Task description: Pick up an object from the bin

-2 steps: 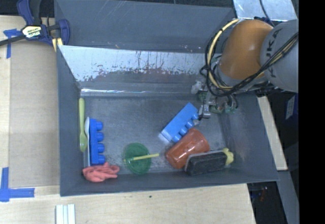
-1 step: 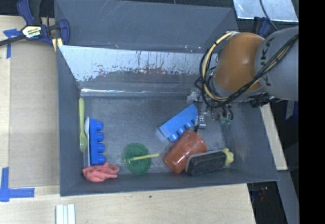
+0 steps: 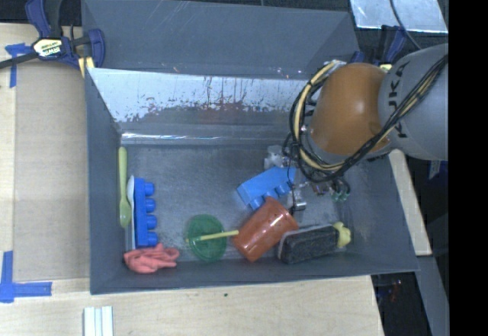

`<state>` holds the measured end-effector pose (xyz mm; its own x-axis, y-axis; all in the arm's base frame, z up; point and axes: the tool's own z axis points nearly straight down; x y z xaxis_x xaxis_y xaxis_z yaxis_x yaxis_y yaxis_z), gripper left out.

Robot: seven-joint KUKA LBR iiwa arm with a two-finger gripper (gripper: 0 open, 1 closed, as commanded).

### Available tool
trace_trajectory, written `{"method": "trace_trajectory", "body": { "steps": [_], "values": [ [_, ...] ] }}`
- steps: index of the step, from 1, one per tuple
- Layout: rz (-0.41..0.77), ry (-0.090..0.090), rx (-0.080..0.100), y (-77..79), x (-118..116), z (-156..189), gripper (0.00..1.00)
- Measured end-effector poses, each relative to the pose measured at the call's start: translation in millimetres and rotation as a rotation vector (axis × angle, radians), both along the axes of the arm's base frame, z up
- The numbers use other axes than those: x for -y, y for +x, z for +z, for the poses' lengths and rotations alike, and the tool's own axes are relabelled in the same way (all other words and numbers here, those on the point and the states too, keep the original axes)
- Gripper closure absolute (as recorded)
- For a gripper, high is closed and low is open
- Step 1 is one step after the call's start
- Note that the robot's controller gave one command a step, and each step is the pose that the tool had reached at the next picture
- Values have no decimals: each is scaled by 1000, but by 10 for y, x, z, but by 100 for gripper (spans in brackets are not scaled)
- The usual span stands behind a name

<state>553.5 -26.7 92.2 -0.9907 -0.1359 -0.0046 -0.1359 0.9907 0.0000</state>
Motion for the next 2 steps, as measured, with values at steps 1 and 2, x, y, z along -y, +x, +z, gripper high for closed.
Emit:
{"method": "trace_trajectory", "body": {
  "steps": [1, 2],
  "values": [
    [338, -5, 8, 99, 207, -189, 100],
    [337, -5, 8, 99, 207, -189, 100]
  ]
}}
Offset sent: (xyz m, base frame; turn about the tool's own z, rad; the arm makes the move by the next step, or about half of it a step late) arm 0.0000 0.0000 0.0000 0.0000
